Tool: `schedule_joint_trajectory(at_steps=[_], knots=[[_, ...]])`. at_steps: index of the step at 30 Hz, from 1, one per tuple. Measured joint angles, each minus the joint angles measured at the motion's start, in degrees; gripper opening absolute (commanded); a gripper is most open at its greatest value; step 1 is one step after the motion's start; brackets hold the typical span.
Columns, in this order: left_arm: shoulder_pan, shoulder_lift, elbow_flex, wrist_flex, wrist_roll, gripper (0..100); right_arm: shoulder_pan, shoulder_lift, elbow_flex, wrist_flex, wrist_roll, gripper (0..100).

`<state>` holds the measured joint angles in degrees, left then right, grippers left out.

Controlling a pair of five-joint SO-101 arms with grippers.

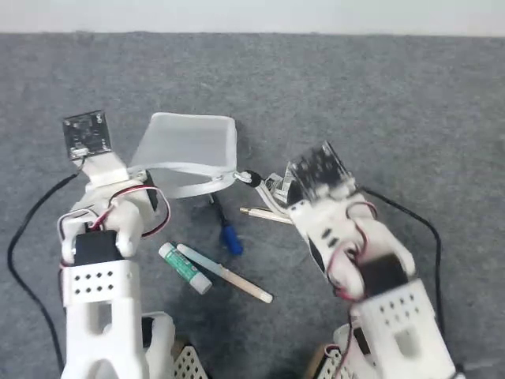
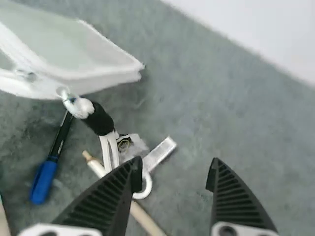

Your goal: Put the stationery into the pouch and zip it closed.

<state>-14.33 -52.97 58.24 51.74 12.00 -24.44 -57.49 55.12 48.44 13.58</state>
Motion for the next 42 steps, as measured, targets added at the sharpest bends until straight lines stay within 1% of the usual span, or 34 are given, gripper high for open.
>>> schedule_joint_trajectory(at_steps=[4, 7, 11, 15, 19, 21, 28, 33, 40, 42], knots=[[-0.6, 0.0, 0.0, 0.0, 0.3, 1, 0.0, 10.7, -4.5, 0.0, -2.4, 20.3], [-1.6, 0.0, 0.0, 0.1, 0.3, 1, 0.0, 18.2, -7.8, -0.1, -5.5, 20.3], [-2.2, 0.0, 0.0, 1.4, 0.3, 1, 0.0, 28.2, -10.8, -4.0, -9.1, 20.3], [-2.3, 0.0, 0.0, 1.6, 0.3, 1, 0.0, 36.0, -12.8, -7.9, -12.0, 20.3], [-2.3, 0.0, 0.0, 1.6, 0.3, 1, 0.5, 42.4, -16.9, -8.8, -17.4, 20.3], [-2.3, 0.0, 0.0, 1.6, 0.3, 1, 0.6, 45.6, -19.2, -8.8, -18.9, 20.2], [-2.3, 0.1, 0.0, 1.6, 0.3, 1, 0.5, 55.5, -25.8, -8.8, -19.8, 19.6], [-2.3, 0.1, 0.0, 1.6, 0.3, 1, 0.4, 60.7, -29.9, -8.9, -19.8, 12.5], [-2.3, 0.1, 0.0, 1.6, 0.3, 1, 1.6, 68.5, -35.3, -8.9, -19.8, 12.4], [-2.3, 0.1, 0.0, 1.6, 0.3, 1, 2.3, 70.6, -37.8, -7.3, -20.0, 12.4]])
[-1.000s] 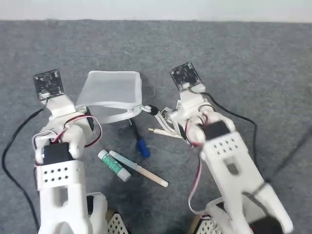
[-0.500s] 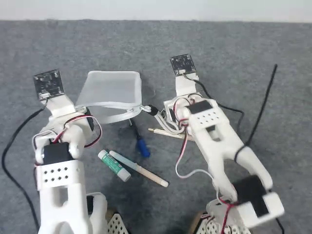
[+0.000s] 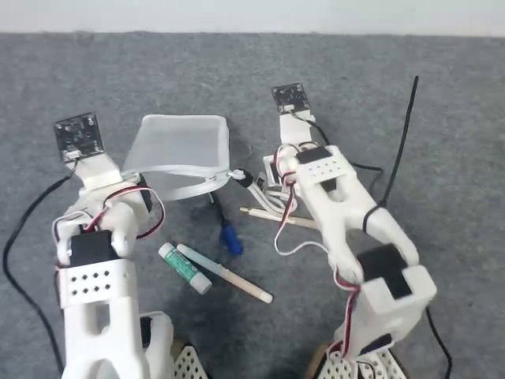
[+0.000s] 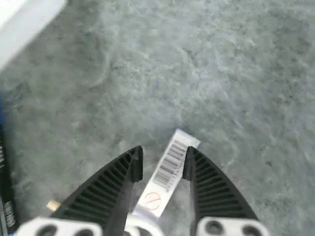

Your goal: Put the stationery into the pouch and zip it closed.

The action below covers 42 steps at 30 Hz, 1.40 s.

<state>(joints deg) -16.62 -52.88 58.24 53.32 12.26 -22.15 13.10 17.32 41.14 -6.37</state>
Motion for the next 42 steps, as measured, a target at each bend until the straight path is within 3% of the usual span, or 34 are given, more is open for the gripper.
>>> schedule_joint_trajectory(at_steps=[20, 24, 29, 42], knots=[[0.0, 0.0, 0.0, 0.0, 0.0, 1, 0.6, 19.8, -26.7, 23.1, 0.0, 11.9], [0.0, 0.0, 0.0, 0.0, 0.0, 1, 0.6, 21.0, -28.8, 26.5, 0.0, 11.3], [0.0, 0.0, 0.0, 0.0, 0.0, 1, 0.8, 21.0, -29.1, 28.4, 0.0, 0.9], [0.0, 0.0, 0.0, 0.0, 0.0, 1, 1.0, 19.4, -30.4, 34.9, 0.0, 0.6]])
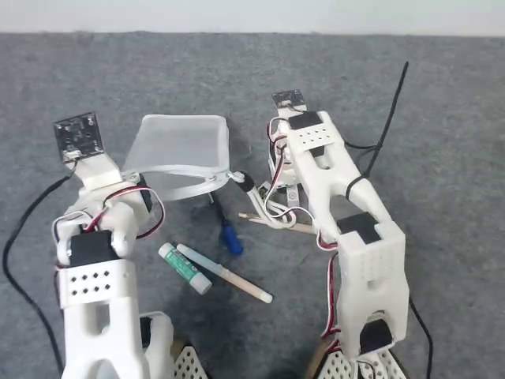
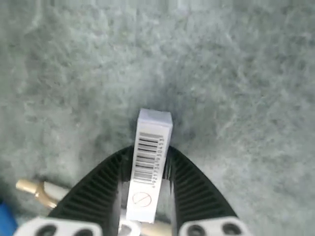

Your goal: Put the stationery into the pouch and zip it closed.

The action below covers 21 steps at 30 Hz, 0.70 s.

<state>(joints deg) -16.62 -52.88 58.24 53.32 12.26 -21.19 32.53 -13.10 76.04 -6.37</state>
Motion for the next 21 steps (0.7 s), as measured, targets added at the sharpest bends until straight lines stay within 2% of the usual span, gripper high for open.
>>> schedule_joint_trajectory(at_steps=[11, 21], knots=[[3.7, 0.0, -0.5, 0.9, -0.2, 1, -0.2, -13.0, 0.0, 11.7, 0.0, 0.6], [4.1, 0.1, -11.3, 8.0, -0.5, 1, -0.2, -17.8, 0.0, 15.6, 0.0, 0.6]])
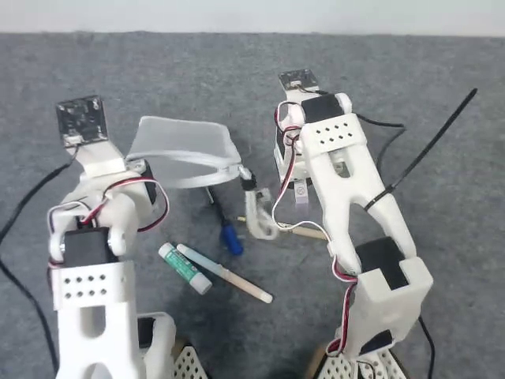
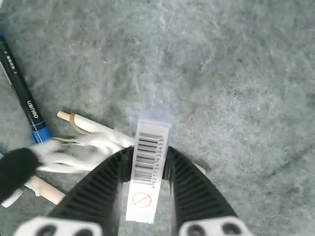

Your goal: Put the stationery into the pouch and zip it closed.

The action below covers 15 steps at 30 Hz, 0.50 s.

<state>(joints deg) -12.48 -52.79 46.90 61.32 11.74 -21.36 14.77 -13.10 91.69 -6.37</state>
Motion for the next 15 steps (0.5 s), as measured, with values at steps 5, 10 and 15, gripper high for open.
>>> schedule_joint_trajectory(at_steps=[5, 10, 15], knots=[[3.3, 0.0, -6.9, 6.7, 0.0, 1, 0.0, 0.0, 0.0, 0.0, 0.0, 0.6], [6.9, 0.0, -12.6, 10.8, 0.2, 1, 0.0, 0.0, 0.0, 0.0, 0.0, 0.6], [9.5, 0.6, -16.2, 11.6, 0.2, 1, 0.0, 0.0, 0.0, 0.0, 0.0, 0.6]])
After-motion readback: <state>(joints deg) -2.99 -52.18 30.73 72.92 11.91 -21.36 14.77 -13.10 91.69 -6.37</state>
